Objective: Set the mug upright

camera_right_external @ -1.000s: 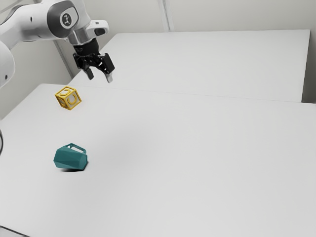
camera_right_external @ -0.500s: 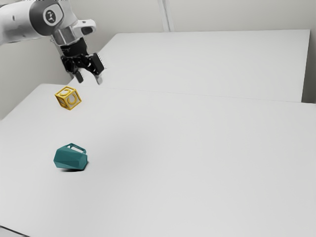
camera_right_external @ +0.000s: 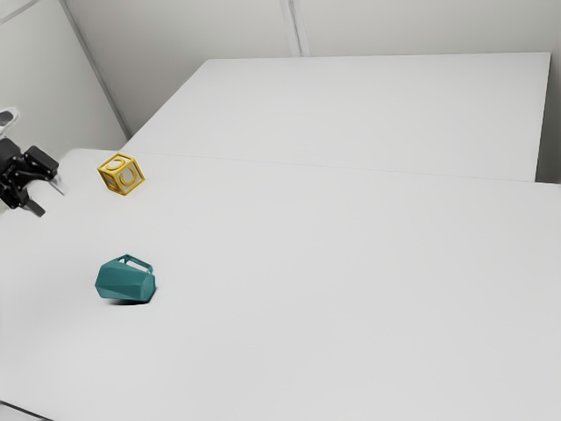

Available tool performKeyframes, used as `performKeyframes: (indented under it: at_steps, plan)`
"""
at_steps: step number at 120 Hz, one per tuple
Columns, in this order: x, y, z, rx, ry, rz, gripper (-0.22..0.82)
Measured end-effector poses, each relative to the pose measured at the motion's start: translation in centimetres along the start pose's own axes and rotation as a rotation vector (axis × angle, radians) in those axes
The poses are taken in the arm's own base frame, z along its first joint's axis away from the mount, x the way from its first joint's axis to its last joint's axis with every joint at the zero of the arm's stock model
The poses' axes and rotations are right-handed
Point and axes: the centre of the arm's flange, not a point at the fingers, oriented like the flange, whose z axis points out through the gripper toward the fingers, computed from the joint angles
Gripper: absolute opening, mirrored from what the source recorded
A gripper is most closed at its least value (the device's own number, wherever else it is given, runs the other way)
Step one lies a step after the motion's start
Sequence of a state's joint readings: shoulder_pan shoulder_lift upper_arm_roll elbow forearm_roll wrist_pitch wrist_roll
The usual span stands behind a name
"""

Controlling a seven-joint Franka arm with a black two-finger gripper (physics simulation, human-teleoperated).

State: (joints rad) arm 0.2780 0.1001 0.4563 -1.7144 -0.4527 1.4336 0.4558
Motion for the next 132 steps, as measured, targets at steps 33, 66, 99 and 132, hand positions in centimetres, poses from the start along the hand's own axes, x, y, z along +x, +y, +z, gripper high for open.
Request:
performKeyframes:
  at_steps: [33,66,99,132]
  plan:
    - [3.7,-3.7,6.9,-0.118,-0.070,0.105,0.60]
    - [4.0,-10.0,13.0,-0.251,-0.090,0.125,0.60]
    - [2.8,-11.4,17.7,-0.374,-0.073,0.172,0.60]
    - [2.1,-11.3,19.5,-0.457,-0.030,0.213,0.60]
